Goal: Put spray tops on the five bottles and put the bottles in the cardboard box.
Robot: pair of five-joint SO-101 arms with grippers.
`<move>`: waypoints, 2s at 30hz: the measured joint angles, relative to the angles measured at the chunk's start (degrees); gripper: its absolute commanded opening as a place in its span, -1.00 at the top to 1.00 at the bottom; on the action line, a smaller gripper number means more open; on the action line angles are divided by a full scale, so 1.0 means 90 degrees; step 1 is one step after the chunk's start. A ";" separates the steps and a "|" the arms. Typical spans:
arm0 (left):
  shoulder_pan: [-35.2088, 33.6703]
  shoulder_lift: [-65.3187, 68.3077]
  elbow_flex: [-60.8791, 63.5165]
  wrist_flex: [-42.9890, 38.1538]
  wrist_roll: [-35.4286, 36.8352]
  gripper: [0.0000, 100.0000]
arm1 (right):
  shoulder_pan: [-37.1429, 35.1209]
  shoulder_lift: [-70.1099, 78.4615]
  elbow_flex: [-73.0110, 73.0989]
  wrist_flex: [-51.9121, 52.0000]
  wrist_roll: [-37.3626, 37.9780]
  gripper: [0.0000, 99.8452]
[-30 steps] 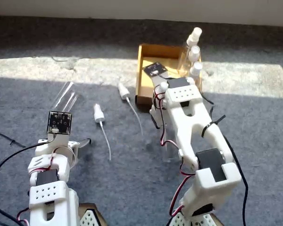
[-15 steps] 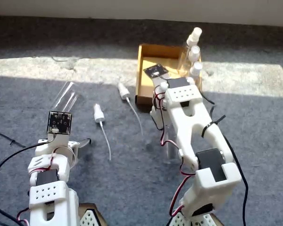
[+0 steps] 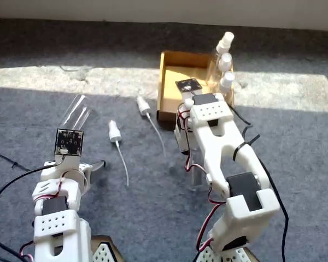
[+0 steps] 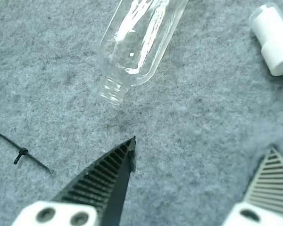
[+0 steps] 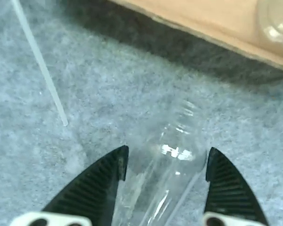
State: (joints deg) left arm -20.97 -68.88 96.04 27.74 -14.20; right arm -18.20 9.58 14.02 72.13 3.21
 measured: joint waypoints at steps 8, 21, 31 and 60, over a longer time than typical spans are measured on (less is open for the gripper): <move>0.0000 0.0000 0.0000 0.0000 0.0000 0.27 | -0.0010 -0.0010 0.0459 -0.0547 -0.0186 0.59; 0.0000 0.0000 0.0000 0.0000 0.0000 0.27 | 0.0029 -0.0156 0.0899 -0.1084 -0.0400 0.93; -0.0332 0.0010 -0.1993 0.2481 -0.1172 0.26 | -0.0010 -0.1944 0.2032 -0.1504 0.0127 0.94; 0.1553 0.6525 -0.8381 0.4532 0.3272 0.62 | -0.0918 -0.9485 0.7971 -0.3741 0.1534 0.96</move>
State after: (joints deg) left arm -6.99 -10.15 20.62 68.53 15.25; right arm -26.46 -75.78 85.76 38.46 17.01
